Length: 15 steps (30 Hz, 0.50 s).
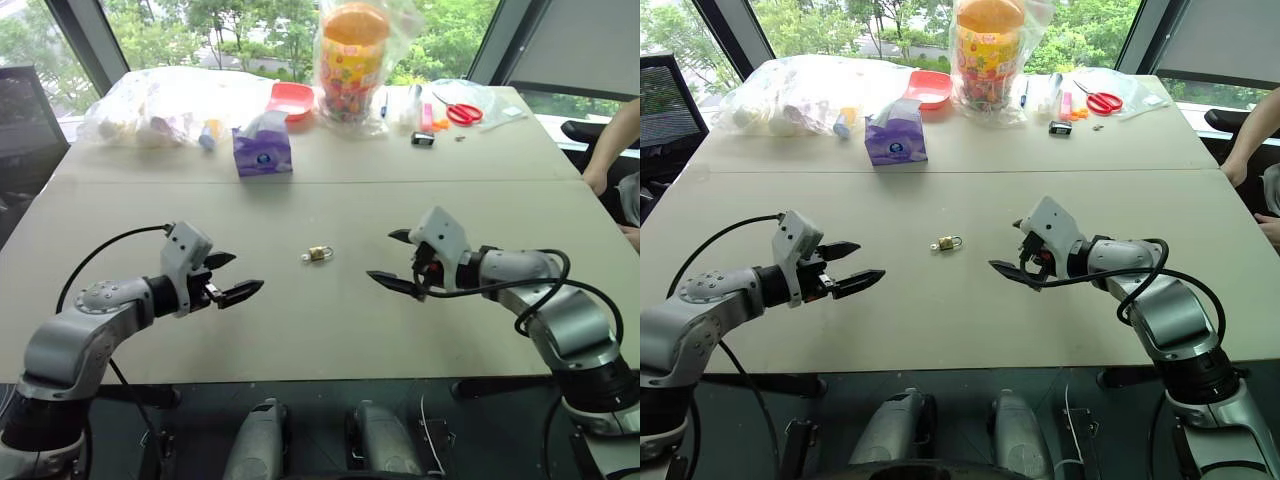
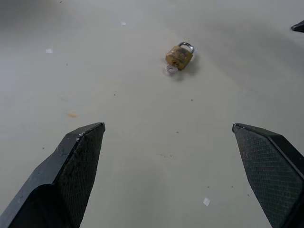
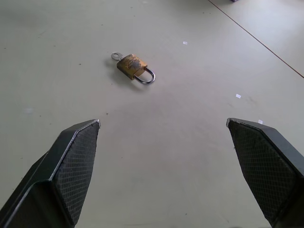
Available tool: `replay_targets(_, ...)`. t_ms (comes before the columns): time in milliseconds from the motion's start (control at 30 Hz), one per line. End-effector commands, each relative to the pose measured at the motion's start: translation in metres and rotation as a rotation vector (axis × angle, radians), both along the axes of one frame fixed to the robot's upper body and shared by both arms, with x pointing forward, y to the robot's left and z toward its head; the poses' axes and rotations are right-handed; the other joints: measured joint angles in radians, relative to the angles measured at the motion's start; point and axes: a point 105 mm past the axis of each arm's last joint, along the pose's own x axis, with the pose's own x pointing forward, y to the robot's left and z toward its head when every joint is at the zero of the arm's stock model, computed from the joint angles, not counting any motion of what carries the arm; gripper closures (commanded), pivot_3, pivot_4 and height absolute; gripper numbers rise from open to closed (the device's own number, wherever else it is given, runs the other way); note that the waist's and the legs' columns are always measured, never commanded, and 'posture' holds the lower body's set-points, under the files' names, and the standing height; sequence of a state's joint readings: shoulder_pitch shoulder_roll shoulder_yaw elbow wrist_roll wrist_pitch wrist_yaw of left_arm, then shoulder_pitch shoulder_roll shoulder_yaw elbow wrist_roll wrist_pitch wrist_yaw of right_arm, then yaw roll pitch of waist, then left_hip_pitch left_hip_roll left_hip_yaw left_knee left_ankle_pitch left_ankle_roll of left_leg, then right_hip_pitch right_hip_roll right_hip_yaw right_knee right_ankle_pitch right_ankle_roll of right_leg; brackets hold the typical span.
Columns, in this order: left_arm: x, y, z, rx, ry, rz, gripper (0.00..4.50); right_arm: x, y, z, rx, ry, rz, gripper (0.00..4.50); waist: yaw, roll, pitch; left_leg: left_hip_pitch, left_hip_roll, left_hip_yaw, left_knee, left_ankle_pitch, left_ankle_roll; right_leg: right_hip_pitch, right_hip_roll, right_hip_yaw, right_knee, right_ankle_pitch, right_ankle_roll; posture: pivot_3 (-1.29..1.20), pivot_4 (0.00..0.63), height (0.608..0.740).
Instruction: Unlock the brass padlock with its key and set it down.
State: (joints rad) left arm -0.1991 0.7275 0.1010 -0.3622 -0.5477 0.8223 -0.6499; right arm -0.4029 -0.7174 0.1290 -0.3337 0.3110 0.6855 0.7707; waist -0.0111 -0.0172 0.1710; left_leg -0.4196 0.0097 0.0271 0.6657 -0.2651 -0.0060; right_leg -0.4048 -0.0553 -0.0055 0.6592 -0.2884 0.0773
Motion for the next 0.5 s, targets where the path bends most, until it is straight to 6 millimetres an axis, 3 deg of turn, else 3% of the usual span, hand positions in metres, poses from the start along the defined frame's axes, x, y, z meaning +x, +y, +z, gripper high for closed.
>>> replay_targets(33,0.012,-0.001,0.021,0.007,-0.092,0.016,0.02,0.011,0.02,0.01,-0.017,-0.056,0.075,0.0,-0.003,0.0,0.0,0.0,0.0,0.0,0.0,0.0,0.0,0.0,0.0,0.0,0.0,0.0,0.0,0.0,0.15,0.74)
replay_targets(167,0.007,-0.005,0.028,-0.053,-0.044,-0.084,0.02,0.034,0.047,-0.001,-0.051,-0.012,0.156,0.0,-0.009,0.0,0.0,0.001,0.0,0.001,0.0,0.001,0.0,-0.001,0.001,0.0,0.002,0.0,0.0,0.0,0.15,0.74)
replay_targets(333,-0.007,0.005,0.021,0.041,0.014,-0.175,0.02,0.051,0.079,-0.012,-0.135,0.029,0.282,0.0,-0.008,0.0,0.0,0.0,0.0,0.002,-0.002,0.001,0.0,-0.003,0.001,0.0,0.003,0.0,0.0,0.0,0.15,0.74)
replay_targets(500,-0.012,0.006,0.016,0.06,0.035,-0.192,0.02,0.063,0.093,-0.023,-0.231,0.067,0.372,0.0,-0.002,0.0,0.0,0.0,0.0,0.002,0.0,0.001,-0.001,-0.003,0.001,0.0,0.004,0.0,0.0,0.0,0.15,0.74)
